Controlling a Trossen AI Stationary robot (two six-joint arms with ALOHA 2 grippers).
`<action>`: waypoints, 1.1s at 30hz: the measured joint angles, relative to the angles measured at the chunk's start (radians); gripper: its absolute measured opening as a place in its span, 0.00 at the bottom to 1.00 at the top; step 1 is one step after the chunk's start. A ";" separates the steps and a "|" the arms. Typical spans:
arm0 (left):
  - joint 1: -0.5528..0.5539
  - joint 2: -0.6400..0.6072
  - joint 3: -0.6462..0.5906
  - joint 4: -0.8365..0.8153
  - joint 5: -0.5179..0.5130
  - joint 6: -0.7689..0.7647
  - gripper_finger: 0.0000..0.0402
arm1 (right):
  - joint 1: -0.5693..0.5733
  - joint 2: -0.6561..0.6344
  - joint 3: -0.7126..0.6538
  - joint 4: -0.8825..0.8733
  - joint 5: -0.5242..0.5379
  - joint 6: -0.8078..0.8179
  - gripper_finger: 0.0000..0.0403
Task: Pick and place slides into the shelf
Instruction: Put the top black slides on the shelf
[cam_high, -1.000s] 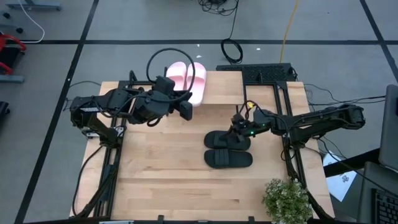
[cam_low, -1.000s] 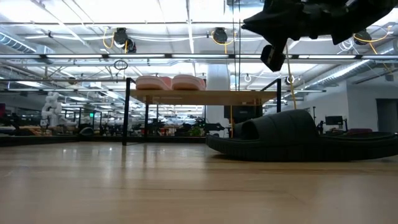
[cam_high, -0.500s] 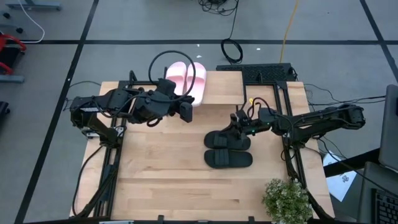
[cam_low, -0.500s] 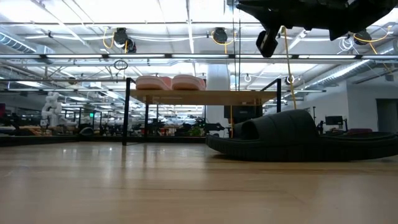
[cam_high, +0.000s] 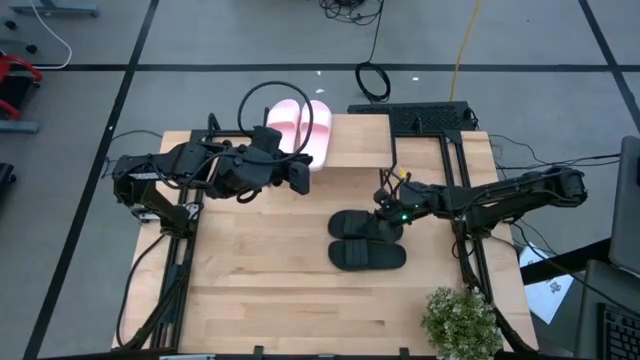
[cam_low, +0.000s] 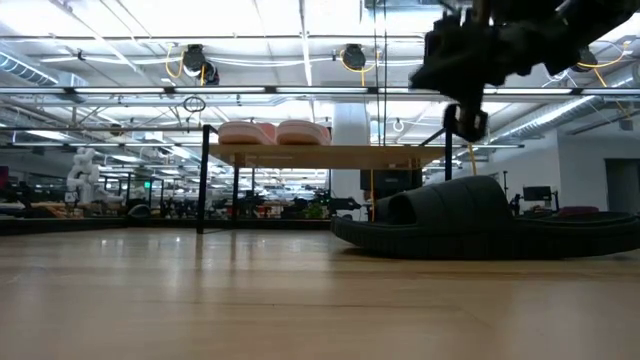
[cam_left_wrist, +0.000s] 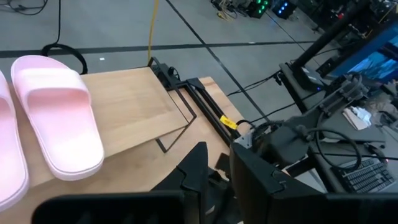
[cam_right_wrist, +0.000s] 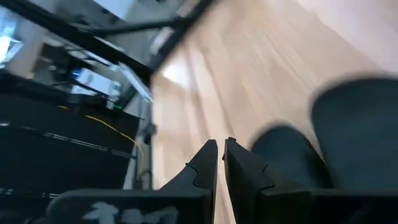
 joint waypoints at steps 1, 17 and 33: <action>-0.002 0.000 0.000 0.000 0.001 0.000 0.16 | 0.000 0.000 0.000 -0.032 0.001 0.016 0.06; -0.045 0.000 0.000 -0.007 0.005 0.037 0.16 | -0.013 -0.011 0.000 -0.138 0.005 -0.105 0.06; -0.047 0.000 0.000 -0.008 -0.004 0.146 0.16 | 0.008 -0.013 0.054 -0.187 -0.070 -0.825 0.34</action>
